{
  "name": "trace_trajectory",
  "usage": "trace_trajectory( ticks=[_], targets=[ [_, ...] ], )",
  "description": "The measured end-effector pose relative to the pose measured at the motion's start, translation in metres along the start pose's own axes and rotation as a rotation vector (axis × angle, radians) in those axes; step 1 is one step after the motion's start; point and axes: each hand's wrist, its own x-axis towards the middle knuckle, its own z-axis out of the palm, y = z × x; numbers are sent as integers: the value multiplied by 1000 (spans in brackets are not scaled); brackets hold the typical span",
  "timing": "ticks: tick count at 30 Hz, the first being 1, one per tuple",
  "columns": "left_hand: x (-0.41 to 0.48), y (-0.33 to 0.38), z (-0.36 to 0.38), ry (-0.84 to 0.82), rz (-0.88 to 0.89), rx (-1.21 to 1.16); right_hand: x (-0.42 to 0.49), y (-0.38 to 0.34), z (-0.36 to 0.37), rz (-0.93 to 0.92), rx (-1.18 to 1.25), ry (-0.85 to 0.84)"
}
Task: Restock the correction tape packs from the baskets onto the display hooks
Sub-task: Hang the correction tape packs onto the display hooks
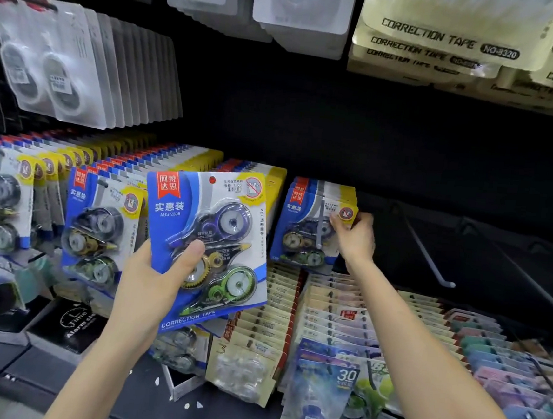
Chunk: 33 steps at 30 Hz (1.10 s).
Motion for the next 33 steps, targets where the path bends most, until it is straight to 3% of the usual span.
trace_trajectory(
  ticks=[3, 7, 9, 12, 15, 18, 22, 25, 27, 33],
  targets=[
    [-1, 1, 1, -14, 21, 0, -13, -1, -18, -10, -31, 96],
    [-2, 4, 3, -35, 28, -29, -61, -31, -52, -181, 194, 114],
    [-4, 5, 4, -64, 12, -85, -91, -52, -68, -332, 294, 0],
    [-10, 8, 8, -137, 27, -82, -131, -82, -84, -443, 382, -313],
    [-22, 8, 20, -184, 63, -54, -157, -93, -88, -417, 423, -529],
    [-34, 6, 26, -245, 61, -21, -174, -83, -92, -347, 540, -524],
    [-34, 2, 19, -376, 192, 33, -183, -51, -104, -216, 612, -498],
    [-19, -12, 6, -116, 464, 377, -181, -26, -104, -214, 485, -468],
    [-10, -25, -1, -7, 551, 636, -178, -17, -102, -260, 388, -420],
    [-3, -51, 2, -88, 519, 913, -164, -18, -93, -361, 323, -294]
  ],
)
